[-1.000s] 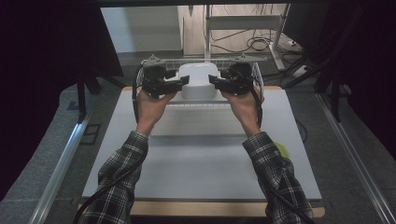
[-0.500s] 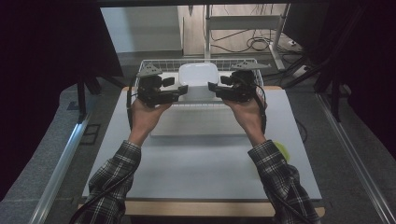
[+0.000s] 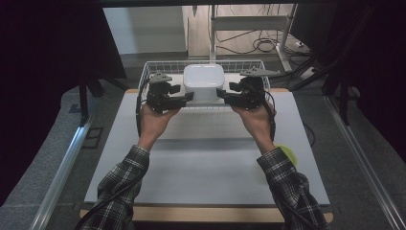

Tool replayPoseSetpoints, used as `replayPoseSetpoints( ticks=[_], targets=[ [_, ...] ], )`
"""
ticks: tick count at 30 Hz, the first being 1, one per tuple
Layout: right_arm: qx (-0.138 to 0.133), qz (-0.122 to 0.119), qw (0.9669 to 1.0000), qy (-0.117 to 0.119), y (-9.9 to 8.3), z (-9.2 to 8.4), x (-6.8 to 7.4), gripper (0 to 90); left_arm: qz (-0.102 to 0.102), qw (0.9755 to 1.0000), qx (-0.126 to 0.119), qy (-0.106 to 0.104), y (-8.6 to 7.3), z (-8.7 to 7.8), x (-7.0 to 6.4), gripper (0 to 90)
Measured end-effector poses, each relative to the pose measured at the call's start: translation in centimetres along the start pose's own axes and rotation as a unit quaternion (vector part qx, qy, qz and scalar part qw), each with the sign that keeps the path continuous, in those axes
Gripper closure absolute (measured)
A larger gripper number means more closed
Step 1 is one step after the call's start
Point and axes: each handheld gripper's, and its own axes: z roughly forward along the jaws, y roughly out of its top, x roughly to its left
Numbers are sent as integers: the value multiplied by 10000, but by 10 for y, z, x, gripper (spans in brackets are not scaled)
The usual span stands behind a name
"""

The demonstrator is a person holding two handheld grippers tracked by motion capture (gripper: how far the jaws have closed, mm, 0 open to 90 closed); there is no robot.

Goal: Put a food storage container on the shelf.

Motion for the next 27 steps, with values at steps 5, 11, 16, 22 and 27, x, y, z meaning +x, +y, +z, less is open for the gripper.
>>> replayPoseSetpoints(
  ticks=[5, 11, 16, 22, 27],
  targets=[
    [10, 7, 10000, 47, -5, -4, 0, 419, 68, 9999, -43, -123, -3, -7, -4, 369],
    [58, 17, 9998, 189, -17, -14, 4, 400, 150, 9993, -42, -342, -14, -18, -12, 354],
    [108, -14, 9995, 290, -29, -22, 8, 363, 239, 9984, 32, -520, -26, -26, -18, 321],
    [192, -93, 9991, 369, -43, -32, 15, 302, 328, 9975, 113, -609, -44, -36, -24, 266],
    [278, -209, 9985, 431, -60, -37, 22, 258, 283, 9972, 123, -675, -60, -46, -28, 216]
  ],
)
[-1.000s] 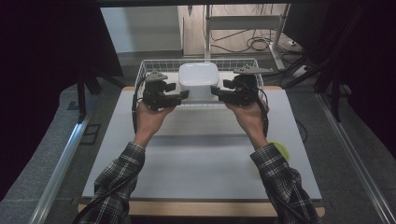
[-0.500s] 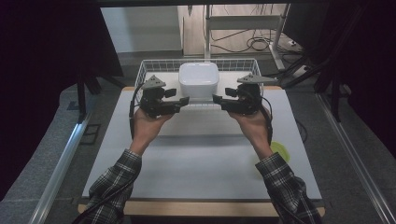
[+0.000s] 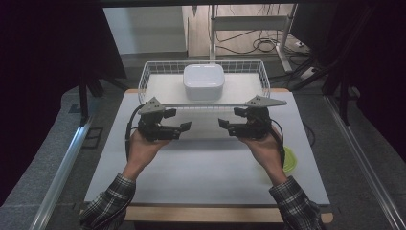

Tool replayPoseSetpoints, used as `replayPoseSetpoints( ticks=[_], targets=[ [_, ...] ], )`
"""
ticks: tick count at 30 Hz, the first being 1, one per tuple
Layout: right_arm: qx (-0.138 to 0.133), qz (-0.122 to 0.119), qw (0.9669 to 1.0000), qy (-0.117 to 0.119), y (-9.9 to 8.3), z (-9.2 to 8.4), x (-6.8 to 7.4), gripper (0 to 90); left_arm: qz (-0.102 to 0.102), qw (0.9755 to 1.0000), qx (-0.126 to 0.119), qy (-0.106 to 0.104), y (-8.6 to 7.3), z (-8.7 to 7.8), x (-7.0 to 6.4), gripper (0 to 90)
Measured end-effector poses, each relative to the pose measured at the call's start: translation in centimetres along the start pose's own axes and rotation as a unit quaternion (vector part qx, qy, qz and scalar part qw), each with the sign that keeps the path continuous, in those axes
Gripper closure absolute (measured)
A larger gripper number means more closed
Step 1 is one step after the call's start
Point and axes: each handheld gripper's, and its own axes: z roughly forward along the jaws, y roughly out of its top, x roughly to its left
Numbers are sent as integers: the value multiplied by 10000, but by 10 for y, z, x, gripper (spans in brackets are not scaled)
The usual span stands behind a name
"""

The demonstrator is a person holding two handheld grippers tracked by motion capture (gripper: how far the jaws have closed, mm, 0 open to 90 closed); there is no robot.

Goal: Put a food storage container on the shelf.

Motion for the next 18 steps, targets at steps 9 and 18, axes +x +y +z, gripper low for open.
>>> replayPoseSetpoints(
  ticks=[9, 18],
  targets=[
    [221, -198, 9995, 102, -33, -2, 9, 174, -8, 10000, 32, 23, -29, -12, -13, 120],
    [296, -295, 9991, 110, -58, -7, 11, 86, 138, 9993, 202, 286, -59, -12, -19, 50]
  ],
)
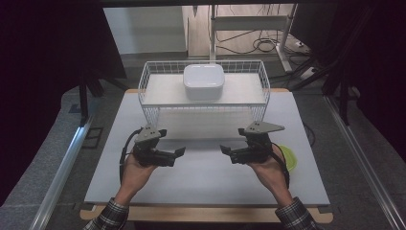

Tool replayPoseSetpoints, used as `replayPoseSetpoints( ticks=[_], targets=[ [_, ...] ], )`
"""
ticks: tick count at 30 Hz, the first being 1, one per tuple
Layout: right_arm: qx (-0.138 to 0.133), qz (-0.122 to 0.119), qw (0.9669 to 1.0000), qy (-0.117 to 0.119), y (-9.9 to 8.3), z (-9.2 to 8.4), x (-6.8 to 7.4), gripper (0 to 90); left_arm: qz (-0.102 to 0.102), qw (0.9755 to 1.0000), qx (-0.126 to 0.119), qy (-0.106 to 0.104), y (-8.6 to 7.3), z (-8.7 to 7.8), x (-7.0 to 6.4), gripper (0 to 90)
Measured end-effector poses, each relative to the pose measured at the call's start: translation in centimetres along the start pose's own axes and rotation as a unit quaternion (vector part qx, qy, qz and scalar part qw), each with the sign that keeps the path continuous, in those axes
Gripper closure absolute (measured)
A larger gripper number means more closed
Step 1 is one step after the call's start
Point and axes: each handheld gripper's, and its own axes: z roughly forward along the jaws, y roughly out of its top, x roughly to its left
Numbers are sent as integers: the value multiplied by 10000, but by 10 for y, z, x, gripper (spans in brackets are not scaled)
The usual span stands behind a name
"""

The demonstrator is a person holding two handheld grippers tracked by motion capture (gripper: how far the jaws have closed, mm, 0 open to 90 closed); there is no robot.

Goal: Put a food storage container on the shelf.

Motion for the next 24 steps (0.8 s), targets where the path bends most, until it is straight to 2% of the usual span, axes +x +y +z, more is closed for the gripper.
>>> replayPoseSetpoints(
  ticks=[8, 14, 20, 24],
  targets=[
    [-30, 185, 9998, -27, -19, -11, 0, 74, 97, 9998, -130, -132, -19, -9, -9, 30],
    [62, 186, 9998, -42, -33, -12, 2, 70, 83, 9995, -243, -207, -38, -14, -13, 17],
    [176, 159, 9997, 46, -50, -11, 6, 63, 94, 9998, -116, -157, -63, -14, -13, 17],
    [271, 23, 9996, 23, -64, -10, 11, 55, 220, 9997, -36, -105, -79, -15, -15, 17]
  ],
)
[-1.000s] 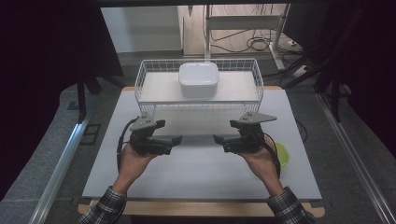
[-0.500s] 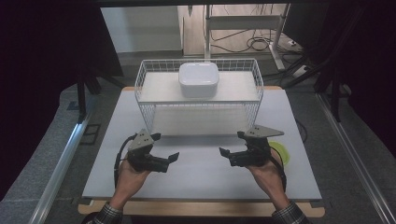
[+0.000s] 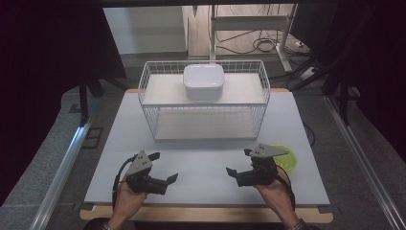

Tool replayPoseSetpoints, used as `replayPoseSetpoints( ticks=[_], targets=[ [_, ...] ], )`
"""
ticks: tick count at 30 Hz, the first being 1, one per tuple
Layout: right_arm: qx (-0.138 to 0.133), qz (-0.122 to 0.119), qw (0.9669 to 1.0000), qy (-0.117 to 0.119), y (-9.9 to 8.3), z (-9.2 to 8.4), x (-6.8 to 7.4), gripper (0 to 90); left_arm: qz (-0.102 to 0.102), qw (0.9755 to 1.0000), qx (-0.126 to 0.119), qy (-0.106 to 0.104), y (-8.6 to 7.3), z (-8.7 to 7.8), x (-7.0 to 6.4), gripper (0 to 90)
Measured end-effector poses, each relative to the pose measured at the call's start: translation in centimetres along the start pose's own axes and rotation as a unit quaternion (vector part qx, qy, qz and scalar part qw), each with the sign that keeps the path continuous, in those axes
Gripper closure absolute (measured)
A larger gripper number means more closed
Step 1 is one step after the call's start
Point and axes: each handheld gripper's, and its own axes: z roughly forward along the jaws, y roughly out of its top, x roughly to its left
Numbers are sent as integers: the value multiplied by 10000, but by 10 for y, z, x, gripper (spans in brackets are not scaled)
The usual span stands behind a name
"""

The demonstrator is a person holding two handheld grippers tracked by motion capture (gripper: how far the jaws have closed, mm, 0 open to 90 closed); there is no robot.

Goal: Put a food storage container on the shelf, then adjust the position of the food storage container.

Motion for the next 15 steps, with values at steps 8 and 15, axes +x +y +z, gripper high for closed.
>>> replayPoseSetpoints(
  ticks=[8, 15],
  targets=[
    [231, 119, 9997, -50, -15, 5, -2, 50, 91, 9998, 26, 171, -10, -5, -3, 18],
    [249, 348, 9988, -246, -14, 1, -12, 21, 96, 9996, 143, 208, -14, -1, -2, 20]
  ],
)
